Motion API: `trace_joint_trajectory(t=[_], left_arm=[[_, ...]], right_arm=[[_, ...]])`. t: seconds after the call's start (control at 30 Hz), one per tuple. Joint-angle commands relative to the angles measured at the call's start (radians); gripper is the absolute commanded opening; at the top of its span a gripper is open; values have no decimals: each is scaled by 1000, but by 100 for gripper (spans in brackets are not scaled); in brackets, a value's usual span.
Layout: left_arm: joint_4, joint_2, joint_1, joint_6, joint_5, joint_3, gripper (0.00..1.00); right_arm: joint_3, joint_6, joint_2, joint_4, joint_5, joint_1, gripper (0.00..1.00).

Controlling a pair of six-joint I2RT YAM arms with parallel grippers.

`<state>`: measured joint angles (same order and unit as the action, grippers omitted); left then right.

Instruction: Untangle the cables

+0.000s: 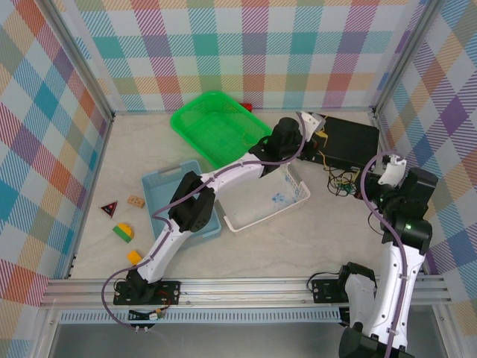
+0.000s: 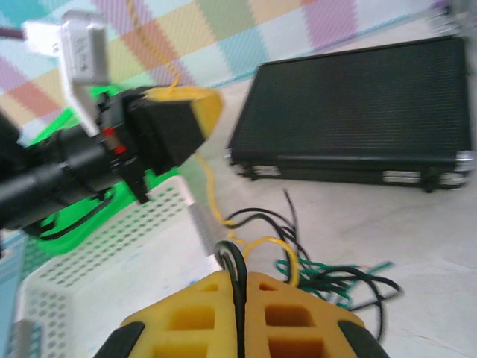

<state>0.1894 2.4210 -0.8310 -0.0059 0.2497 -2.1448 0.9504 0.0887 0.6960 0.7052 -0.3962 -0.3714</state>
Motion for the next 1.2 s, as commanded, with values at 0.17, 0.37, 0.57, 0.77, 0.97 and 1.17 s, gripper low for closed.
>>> trace_joint_trajectory(t=[0.17, 0.37, 0.57, 0.77, 0.97, 1.17], left_arm=[[28, -59, 40, 34, -4, 81, 0], [42, -104, 45, 43, 6, 138, 0], [38, -149, 47, 67, 6, 189, 0], [49, -192, 49, 67, 32, 234, 0], [149, -189, 33, -5, 123, 215, 0], [154, -177, 8, -5, 117, 179, 0]], right_arm=[[11, 27, 4, 28, 469, -16, 0], [-66, 63, 46, -69, 577, -98, 0], [-145, 99, 61, -157, 576, -195, 0], [-232, 112, 89, -254, 382, -202, 0], [-329, 130, 118, -386, 40, -172, 0], [-311, 153, 66, -301, -12, -158, 47]])
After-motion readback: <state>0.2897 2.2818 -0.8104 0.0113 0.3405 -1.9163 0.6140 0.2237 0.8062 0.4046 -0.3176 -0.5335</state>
